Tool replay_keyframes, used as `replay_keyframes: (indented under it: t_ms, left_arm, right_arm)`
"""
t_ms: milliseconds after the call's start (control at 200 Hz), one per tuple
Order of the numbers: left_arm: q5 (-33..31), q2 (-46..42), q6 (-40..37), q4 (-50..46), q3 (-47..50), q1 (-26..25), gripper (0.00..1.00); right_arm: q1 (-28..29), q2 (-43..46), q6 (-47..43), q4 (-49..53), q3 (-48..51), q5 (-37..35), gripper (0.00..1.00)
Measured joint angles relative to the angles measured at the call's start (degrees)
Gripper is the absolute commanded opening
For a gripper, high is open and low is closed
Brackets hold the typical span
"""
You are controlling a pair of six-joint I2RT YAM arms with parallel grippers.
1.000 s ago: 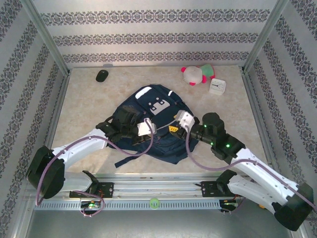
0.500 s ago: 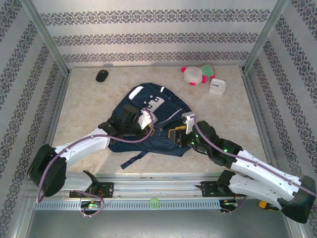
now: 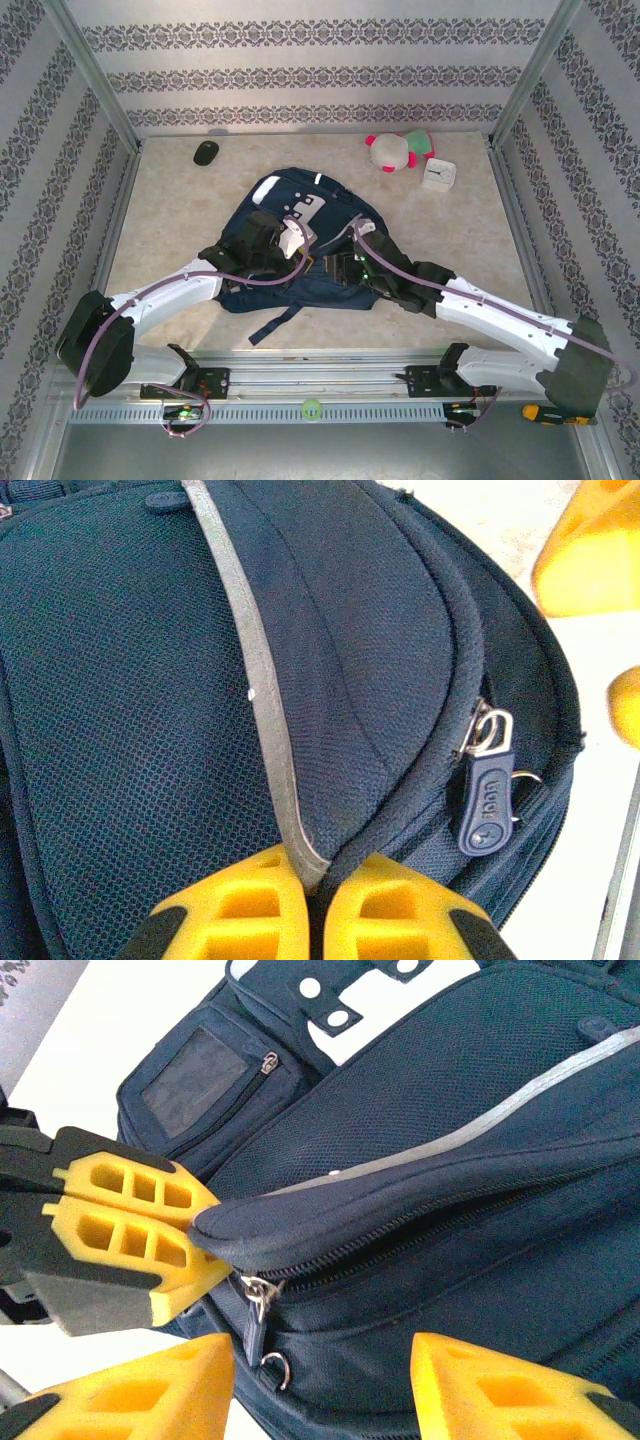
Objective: Pack books, pencil case, and school supplies into a backpack
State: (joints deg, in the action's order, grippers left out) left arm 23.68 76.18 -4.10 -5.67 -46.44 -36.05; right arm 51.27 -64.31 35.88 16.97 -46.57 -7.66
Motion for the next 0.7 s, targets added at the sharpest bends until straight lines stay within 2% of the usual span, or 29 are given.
replay_keyframes:
  t_ms: [205, 405, 580, 700]
  left_arm:
    - [0.0, 0.1, 0.1, 0.2, 0.0, 0.0, 0.00]
    - [0.0, 0.1, 0.1, 0.2, 0.0, 0.0, 0.00]
    - [0.0, 0.1, 0.1, 0.2, 0.0, 0.0, 0.00]
    - [-0.4, 0.1, 0.1, 0.1, 0.0, 0.0, 0.00]
  right_arm:
    - [0.0, -3.9, 0.0, 0.0, -1.7, 1.6, 0.47]
    - [0.0, -6.8, 0.3, 0.7, -3.4, 1.9, 0.38]
    - [-0.1, -7.9, 0.5, 0.9, -4.3, 2.6, 0.43]
    - [-0.2, -8.9, 0.5, 1.2, -5.4, 4.0, 0.42]
